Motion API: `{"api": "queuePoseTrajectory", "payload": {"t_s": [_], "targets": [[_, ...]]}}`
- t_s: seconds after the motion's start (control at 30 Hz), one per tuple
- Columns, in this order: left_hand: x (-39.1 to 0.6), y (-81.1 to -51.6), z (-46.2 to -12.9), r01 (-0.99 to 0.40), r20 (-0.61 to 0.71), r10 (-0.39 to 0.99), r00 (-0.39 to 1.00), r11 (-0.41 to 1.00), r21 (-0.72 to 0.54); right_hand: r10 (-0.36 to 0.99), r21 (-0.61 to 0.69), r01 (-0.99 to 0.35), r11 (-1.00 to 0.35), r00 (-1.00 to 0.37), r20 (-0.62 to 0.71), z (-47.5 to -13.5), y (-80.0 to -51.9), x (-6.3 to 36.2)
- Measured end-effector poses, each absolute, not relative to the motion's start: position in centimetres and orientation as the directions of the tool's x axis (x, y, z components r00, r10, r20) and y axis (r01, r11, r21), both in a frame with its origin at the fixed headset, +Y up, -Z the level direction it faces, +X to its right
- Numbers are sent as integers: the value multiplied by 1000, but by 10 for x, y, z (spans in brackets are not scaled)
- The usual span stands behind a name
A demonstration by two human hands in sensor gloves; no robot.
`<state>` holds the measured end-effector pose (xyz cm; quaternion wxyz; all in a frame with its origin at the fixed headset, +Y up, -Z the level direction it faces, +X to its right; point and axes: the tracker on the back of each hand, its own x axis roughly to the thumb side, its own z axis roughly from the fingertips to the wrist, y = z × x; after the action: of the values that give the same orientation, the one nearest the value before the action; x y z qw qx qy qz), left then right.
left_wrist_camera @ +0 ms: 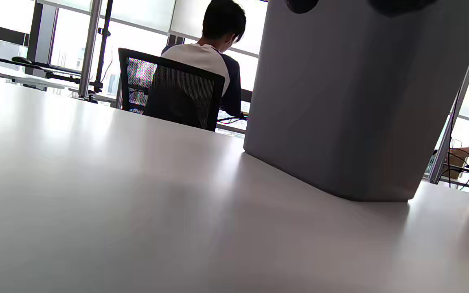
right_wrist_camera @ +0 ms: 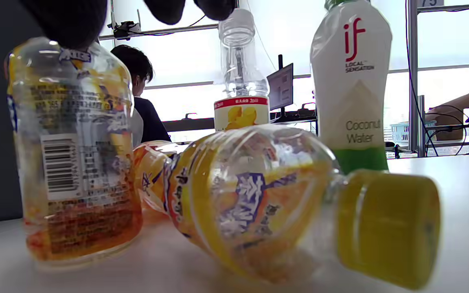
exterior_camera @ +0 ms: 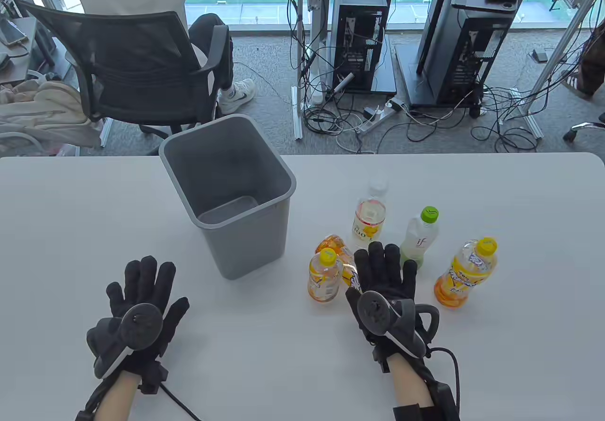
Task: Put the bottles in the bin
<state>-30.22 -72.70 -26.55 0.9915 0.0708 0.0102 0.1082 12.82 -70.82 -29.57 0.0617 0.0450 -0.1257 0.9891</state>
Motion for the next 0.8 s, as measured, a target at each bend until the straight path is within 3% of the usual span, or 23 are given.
{"api": "queuePoseTrajectory", "payload": {"t_s": [0.27,0.7,0.8], "targets": [[-302,-730,-267,-197,-13,201,980,971,136,123,-256,-146,-956,-987,101,-292,-707,132],[-315,-727,-268,-285,-38,294,955,947,150,136,-269,-156,-950,-986,91,-291,-704,135],[-317,-726,-268,-300,-40,309,950,942,153,143,-278,-165,-946,-985,97,-291,-690,136]]}}
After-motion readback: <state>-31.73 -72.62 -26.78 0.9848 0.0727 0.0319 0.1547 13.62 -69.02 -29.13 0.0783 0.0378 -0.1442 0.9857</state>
